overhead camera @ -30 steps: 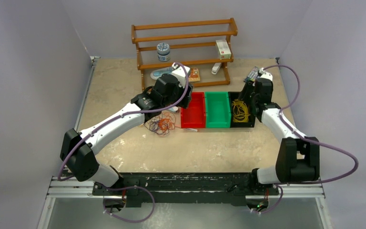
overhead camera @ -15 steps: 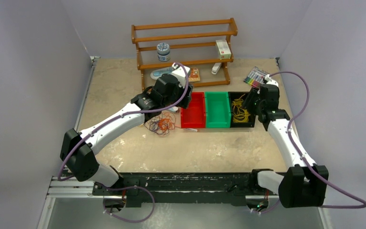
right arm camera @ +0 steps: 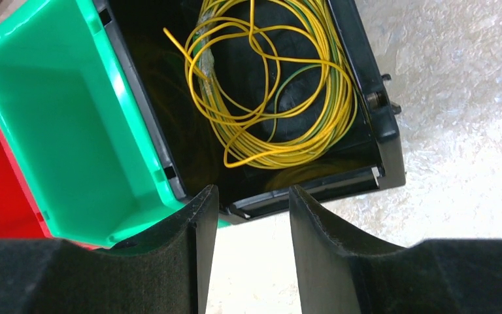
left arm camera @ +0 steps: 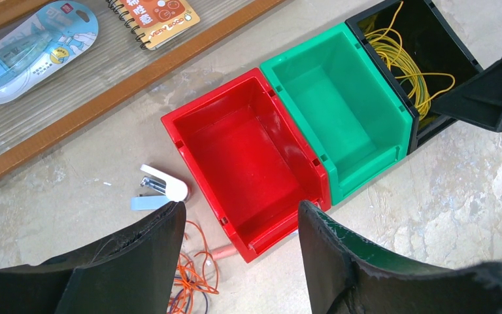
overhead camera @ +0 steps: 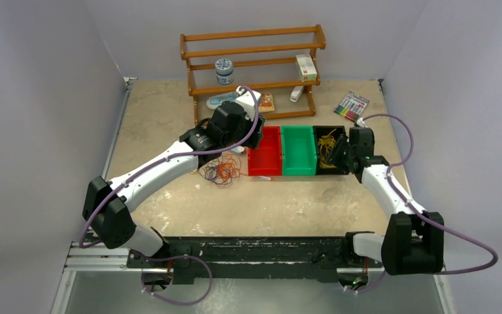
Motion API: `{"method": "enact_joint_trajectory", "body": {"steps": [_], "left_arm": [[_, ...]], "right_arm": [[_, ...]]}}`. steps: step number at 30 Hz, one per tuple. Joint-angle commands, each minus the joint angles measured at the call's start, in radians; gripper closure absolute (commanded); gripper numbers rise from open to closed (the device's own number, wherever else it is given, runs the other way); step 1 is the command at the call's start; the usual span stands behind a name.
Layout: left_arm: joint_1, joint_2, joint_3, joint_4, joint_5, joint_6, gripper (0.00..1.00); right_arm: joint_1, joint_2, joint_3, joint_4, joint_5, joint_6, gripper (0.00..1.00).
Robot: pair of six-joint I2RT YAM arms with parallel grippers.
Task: Untangle the cables
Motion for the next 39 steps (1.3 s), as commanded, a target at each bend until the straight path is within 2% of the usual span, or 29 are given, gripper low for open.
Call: {"method": "enact_joint_trajectory", "body": {"steps": [1,10,13,17,23,27,30,33,39], "left_arm": [[0.002,-0.013,0.009,0.034,0.003,0.000,0.37],[0.002,-0.012,0.010,0.030,-0.004,0.004,0.37],[0.002,-0.012,0.011,0.028,-0.011,0.006,0.37],[0.002,-0.011,0.011,0.029,-0.013,0.007,0.37],[0.001,-0.012,0.012,0.025,-0.015,0.008,0.37],[0.002,-0.013,0.014,0.027,-0.013,0.009,0.37],[0.002,-0.011,0.014,0.025,-0.012,0.009,0.37],[0.002,-0.014,0.013,0.022,-0.018,0.010,0.37],[0.002,-0.009,0.014,0.025,-0.015,0.010,0.37]], "right_arm": [[-0.002,0.030,0.010,0.095,0.000,0.022,0.54],[-0.002,0.133,0.023,0.179,0.022,0.011,0.62],[-0.002,0.165,0.029,0.206,0.026,0.008,0.68],[-0.002,0.218,0.043,0.240,0.025,-0.002,0.83],[-0.002,0.285,0.061,0.279,0.023,-0.018,0.92],[-0.002,0.320,0.069,0.309,0.019,-0.023,0.94],[-0.002,0.338,0.082,0.302,0.010,-0.026,0.94],[-0.002,0.306,0.077,0.295,0.020,-0.029,0.89],[-0.002,0.182,0.087,0.214,0.070,-0.055,0.71]]}}
